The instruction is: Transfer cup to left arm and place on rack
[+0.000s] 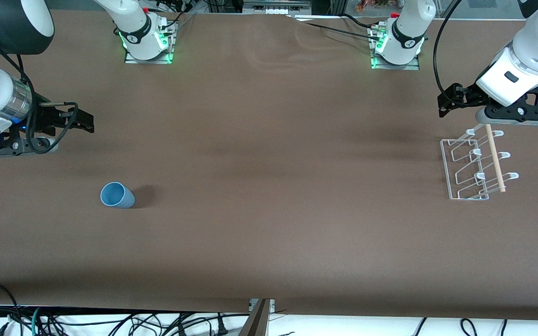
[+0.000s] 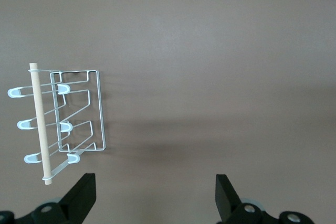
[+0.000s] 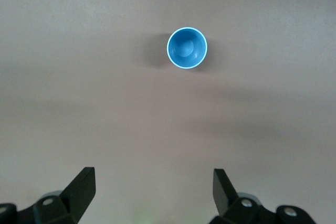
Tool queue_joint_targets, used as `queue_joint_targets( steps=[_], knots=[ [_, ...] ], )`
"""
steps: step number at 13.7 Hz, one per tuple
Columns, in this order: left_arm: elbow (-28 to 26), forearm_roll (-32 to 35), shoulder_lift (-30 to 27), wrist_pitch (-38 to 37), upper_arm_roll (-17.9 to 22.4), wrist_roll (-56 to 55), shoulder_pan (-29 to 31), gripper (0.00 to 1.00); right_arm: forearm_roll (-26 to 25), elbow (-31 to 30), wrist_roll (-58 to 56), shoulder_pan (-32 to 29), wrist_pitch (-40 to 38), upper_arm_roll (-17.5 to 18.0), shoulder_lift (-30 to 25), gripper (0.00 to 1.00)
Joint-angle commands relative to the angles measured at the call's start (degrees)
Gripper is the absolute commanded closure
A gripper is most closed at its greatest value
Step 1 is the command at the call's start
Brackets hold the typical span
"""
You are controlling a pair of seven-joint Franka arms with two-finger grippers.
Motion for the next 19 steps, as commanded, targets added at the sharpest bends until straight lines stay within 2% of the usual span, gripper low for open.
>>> queue_joint_targets(
  steps=[1, 8, 11, 16, 19],
  knots=[
    [1.44, -0.22, 0.59, -0.47, -0.18, -0.45, 0.09, 0.0, -0.14, 0.34, -1.16, -0.01, -0.83, 0.12, -0.24, 0.01],
    [1.44, -0.22, 0.59, -0.56, -0.18, -0.45, 0.0, 0.0, -0.58, -0.97, -3.36, -0.62, -0.13, -0.31, 0.63, 0.02],
    [1.44, -0.22, 0.59, -0.56, -0.18, -0.45, 0.09, 0.0, -0.93, -1.07, -4.33, -1.67, 2.58, -0.49, 3.79, 0.02],
    [1.44, -0.22, 0.59, -0.56, -0.18, -0.45, 0.0, 0.0, -0.67, -1.07, -12.85, -6.59, 9.09, -0.49, 9.94, 0.02],
    [1.44, -0.22, 0.59, -0.56, -0.18, -0.45, 0.09, 0.0, -0.58, -1.07, -14.26, -7.13, 11.3, -0.49, 13.37, 0.02]
  ],
)
